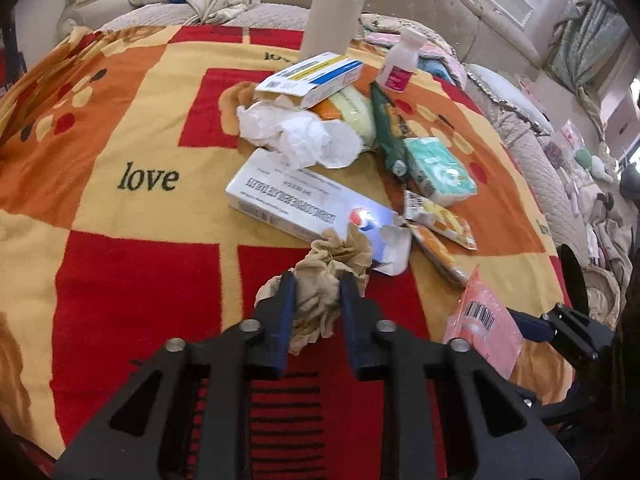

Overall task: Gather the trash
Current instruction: 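Grasp the pink wrapped packet with the right tool, then carry the tissue and pink packet to the black bin and open the left tool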

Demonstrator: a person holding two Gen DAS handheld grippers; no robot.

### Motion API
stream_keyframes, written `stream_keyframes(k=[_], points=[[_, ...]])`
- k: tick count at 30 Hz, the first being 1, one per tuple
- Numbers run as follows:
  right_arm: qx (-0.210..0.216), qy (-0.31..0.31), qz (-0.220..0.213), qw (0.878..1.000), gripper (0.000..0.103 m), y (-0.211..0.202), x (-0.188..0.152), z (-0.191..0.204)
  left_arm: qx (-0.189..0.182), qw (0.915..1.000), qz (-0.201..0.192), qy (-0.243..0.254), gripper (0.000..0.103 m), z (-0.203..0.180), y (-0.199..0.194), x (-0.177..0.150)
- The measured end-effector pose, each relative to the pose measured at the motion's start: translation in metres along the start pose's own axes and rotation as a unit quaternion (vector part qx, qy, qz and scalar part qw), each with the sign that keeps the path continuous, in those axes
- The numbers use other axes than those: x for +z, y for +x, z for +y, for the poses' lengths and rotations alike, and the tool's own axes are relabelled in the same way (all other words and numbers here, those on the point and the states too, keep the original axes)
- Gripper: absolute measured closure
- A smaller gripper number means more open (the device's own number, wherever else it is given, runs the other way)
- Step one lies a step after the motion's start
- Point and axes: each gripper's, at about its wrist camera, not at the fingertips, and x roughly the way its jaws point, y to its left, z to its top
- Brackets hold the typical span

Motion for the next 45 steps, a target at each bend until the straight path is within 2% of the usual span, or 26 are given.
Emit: stream_keyframes(k=[3, 7, 15, 32, 45], points=[[0.005, 0.009, -0.015, 1.000, 0.045, -0.014, -0.001, -0.005, -0.016, 0.9998, -0.006, 0.004, 0.088, -0.008, -0.011, 0.000], [-0.016, 0.016, -0.036, 0.999, 0.045, -0.031, 0.000, -0.013, -0.025, 0.9994, -0.019, 0.014, 0.088, -0.024, -0.021, 0.005], [-0.064, 0.061, -0.058, 0.994, 0.045, -0.055, -0.005, -0.056, -0.029, 0.9980, -0.035, 0.042, 0.088, -0.068, -0.021, 0.016], [-0.135, 0.132, -0.077, 0.979, 0.045, -0.101, -0.038, -0.134, -0.060, 0.9903, -0.019, 0.124, 0.088, -0.181, 0.013, 0.021], [-0.180, 0.197, -0.076, 0.961, 0.045, -0.131, -0.074, -0.197, -0.090, 0.9809, 0.003, 0.172, 0.088, -0.251, 0.037, 0.016]])
